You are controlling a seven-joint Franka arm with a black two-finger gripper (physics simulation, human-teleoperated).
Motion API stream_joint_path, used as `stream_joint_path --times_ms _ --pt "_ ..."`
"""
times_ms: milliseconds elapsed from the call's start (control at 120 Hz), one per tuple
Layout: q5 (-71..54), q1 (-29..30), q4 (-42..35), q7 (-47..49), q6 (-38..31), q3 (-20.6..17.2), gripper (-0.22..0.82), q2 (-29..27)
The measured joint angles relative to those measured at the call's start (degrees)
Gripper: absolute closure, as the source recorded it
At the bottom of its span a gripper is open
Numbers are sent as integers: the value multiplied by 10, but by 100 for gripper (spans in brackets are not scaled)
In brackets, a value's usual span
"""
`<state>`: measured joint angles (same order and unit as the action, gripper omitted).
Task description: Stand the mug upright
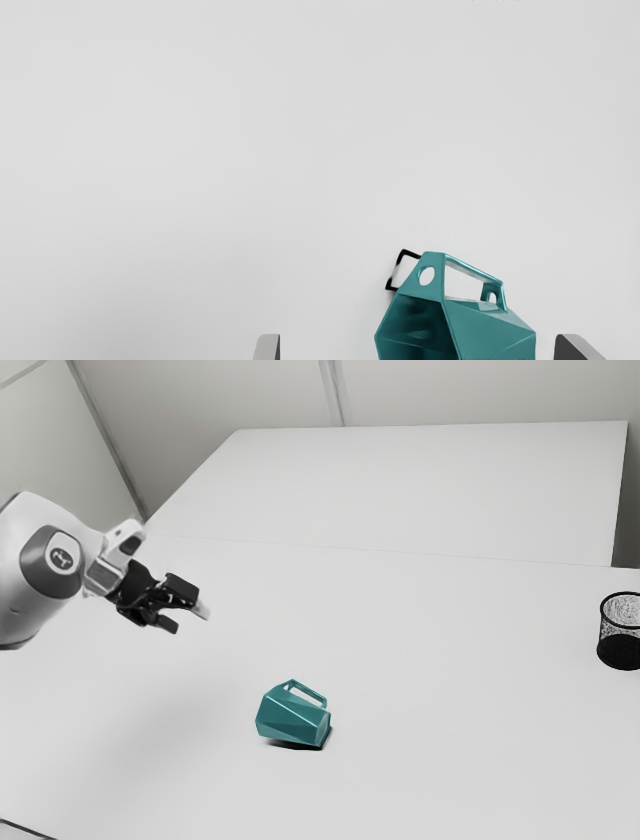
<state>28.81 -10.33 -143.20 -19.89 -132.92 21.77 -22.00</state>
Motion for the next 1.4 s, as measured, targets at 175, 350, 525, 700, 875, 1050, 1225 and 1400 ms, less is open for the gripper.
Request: stream_joint_path --times_ms 175,350,525,700,875,1050,1225,1400 --pt "119 0 -54 -142 -44 22 0 14" --pt "205 -3 -70 -274 -65 21 0 46" --pt "254 -30 -80 -372 -76 9 0 48" --pt "329 -41 -108 -446 -95 -39 0 44" --pt "403 -76 -124 -502 -117 -51 0 48" --pt "462 -89 -144 -543 -132 -65 0 52" --pt "500 -116 -144 -574 -141 -66 1 70" --pt "537 -139 -138 -598 -152 -76 2 81"
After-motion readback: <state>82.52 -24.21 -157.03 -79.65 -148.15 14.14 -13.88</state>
